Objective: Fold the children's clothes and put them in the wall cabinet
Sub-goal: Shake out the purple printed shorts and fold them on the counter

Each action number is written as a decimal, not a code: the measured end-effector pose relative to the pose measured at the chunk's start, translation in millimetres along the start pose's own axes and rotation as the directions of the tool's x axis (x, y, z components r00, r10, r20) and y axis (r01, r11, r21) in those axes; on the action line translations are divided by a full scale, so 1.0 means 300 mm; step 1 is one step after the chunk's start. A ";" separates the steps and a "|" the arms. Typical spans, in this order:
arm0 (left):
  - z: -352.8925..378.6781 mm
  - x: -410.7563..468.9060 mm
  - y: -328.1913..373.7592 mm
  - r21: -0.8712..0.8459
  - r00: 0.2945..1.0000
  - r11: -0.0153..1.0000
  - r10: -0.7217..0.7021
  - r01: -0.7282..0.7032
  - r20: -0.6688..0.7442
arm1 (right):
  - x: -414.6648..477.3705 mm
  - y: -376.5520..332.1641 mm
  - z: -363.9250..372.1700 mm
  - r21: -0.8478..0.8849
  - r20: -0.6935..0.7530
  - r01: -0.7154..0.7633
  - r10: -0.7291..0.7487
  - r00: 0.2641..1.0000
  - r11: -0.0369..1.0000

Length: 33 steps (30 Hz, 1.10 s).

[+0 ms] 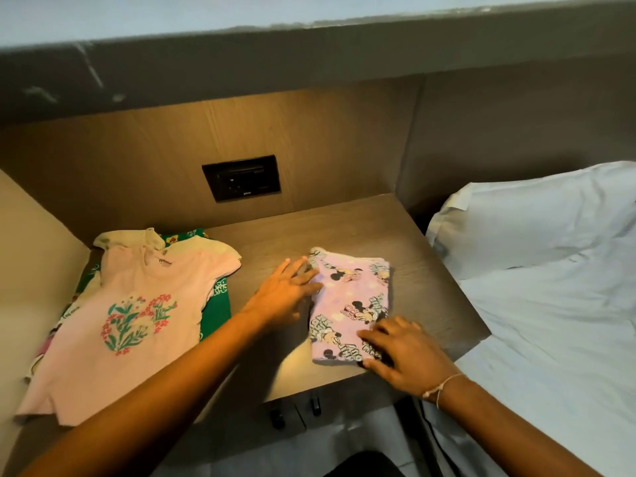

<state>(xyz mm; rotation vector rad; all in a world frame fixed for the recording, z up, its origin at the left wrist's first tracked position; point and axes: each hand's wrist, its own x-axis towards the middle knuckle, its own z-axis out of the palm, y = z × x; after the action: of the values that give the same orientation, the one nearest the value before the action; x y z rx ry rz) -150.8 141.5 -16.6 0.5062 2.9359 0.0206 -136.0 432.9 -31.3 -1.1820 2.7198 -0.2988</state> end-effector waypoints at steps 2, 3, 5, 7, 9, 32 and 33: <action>0.016 -0.072 0.035 -0.240 0.999 0.971 -0.022 0.014 -0.032 | -0.013 -0.003 0.003 0.028 -0.025 0.013 -0.013 1.000 1.000; 0.035 -0.113 0.049 -0.342 0.998 0.940 -0.030 0.013 -0.046 | -0.018 0.006 0.007 0.038 -0.038 0.011 -0.010 0.999 0.999; 0.074 -0.185 0.077 -0.416 1.000 0.909 -0.005 -0.006 -0.025 | -0.028 0.015 0.020 0.026 -0.002 0.031 -0.031 1.000 0.999; 0.114 -0.229 0.104 -0.345 1.000 0.938 0.027 -0.023 0.006 | -0.040 0.010 0.054 0.014 0.032 0.029 -0.030 0.999 0.999; 0.137 -0.247 0.125 -0.276 1.000 0.961 0.022 -0.020 0.004 | -0.044 -0.004 0.077 0.026 -0.031 0.019 -0.018 0.999 0.999; 0.013 -0.133 0.197 -0.974 0.927 0.187 -0.372 0.128 0.051 | 0.002 -0.055 -0.062 0.598 -0.215 -0.254 0.457 0.863 0.760; 0.015 -0.099 0.185 -0.954 0.919 0.222 -0.380 0.199 0.103 | 0.029 -0.050 -0.065 0.523 -0.191 -0.334 0.489 0.851 0.784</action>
<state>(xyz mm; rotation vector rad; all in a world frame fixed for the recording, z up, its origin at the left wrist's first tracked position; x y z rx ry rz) -103.9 183.9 -14.0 -0.2971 2.3713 1.7473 -135.7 418.9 -9.2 -0.4007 2.8145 -1.0961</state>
